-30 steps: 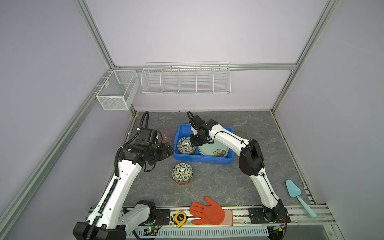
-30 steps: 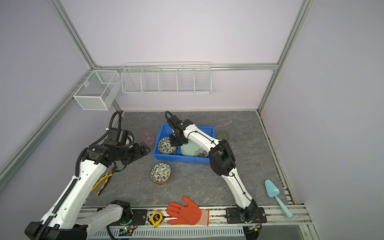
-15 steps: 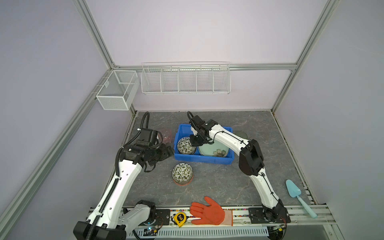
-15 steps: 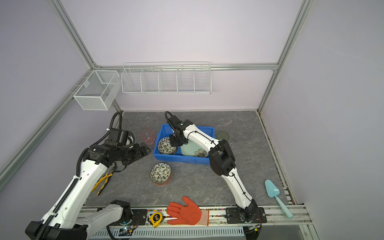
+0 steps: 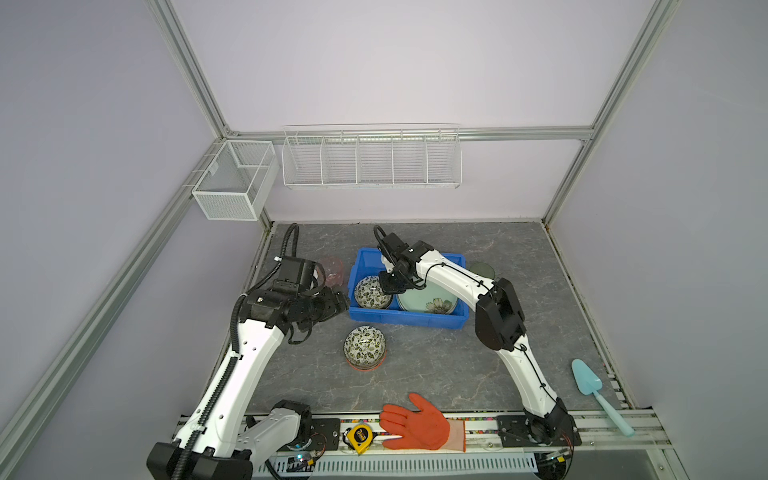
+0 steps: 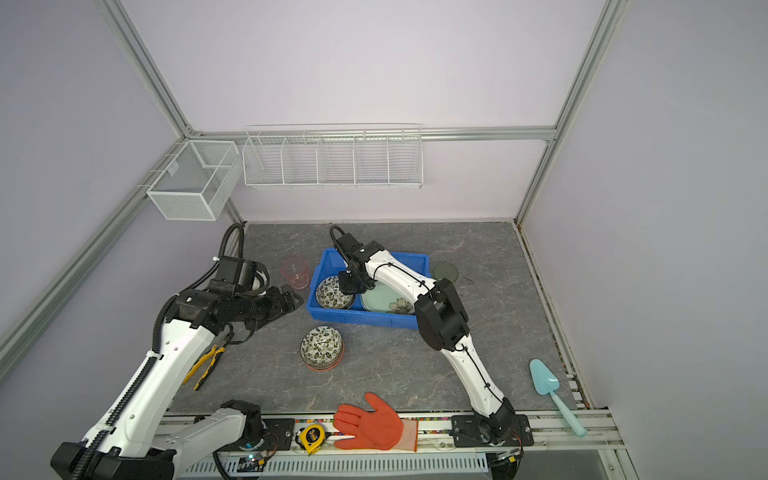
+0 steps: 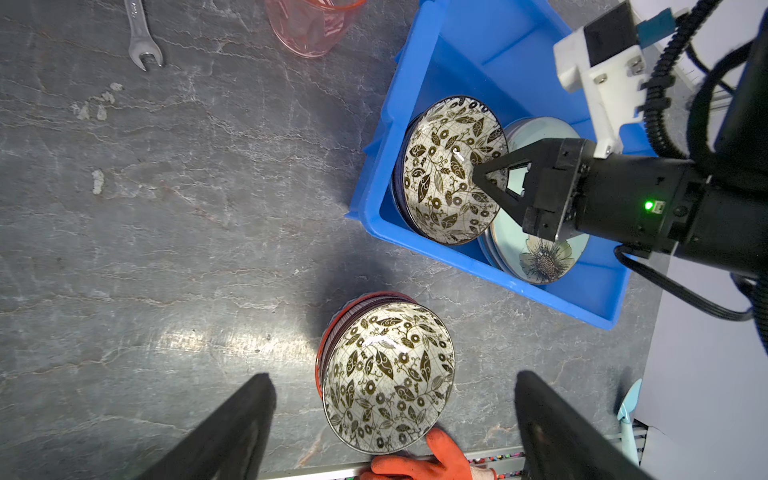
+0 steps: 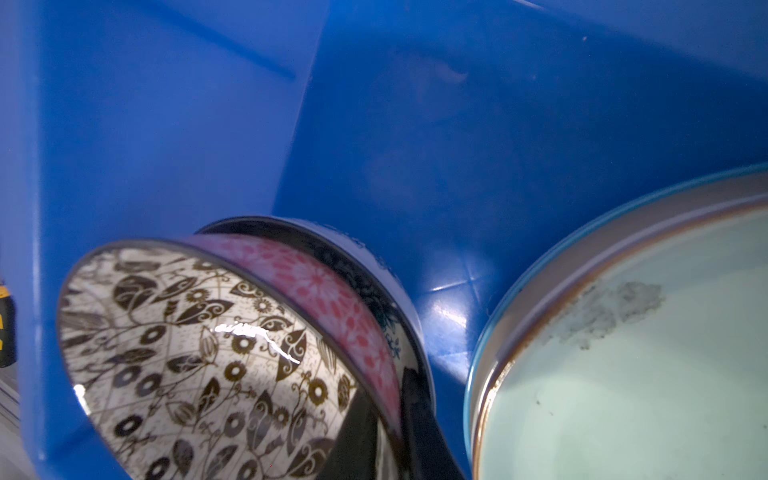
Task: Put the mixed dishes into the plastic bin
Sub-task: 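Lower the leaf-pattern bowl into the bin beside the blue-and-white bowl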
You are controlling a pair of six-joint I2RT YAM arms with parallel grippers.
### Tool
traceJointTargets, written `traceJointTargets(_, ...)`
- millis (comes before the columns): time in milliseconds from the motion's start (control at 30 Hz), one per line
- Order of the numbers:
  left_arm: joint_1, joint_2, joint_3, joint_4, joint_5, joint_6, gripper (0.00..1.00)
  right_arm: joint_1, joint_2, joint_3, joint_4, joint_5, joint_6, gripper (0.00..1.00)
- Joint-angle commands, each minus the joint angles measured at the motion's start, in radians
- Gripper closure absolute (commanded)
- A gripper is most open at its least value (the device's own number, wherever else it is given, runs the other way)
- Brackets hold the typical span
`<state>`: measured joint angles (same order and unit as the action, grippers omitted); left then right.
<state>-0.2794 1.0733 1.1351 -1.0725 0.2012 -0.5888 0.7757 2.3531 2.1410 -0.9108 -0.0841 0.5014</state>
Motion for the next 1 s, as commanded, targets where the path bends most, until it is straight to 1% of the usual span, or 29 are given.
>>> traceJointTargets(0,0.006,-0.007,-0.017,-0.003,0.004,0.009,0.10,0.007,-0.008,-0.007,0.016,-0.013,0.008,0.82)
traceJointTargets(133,0.007,-0.007,-0.018,-0.002,0.005,0.009,0.10,0.008,-0.020,-0.006,0.013,0.001,0.006,0.79)
traceJointTargets(467,0.007,-0.007,-0.017,0.000,0.010,0.007,0.10,0.012,-0.055,-0.007,0.006,0.032,0.003,0.78)
traceJointTargets(733,0.007,-0.010,-0.015,-0.001,0.013,0.003,0.10,0.014,-0.094,-0.016,0.003,0.080,0.002,0.76)
traceJointTargets(833,0.006,-0.011,-0.013,-0.001,0.014,0.000,0.10,0.014,-0.101,-0.025,0.015,0.080,0.001,0.73)
traceJointTargets(967,0.008,-0.010,-0.011,-0.001,0.016,-0.002,0.10,0.012,-0.091,-0.029,0.014,0.069,0.000,0.73)
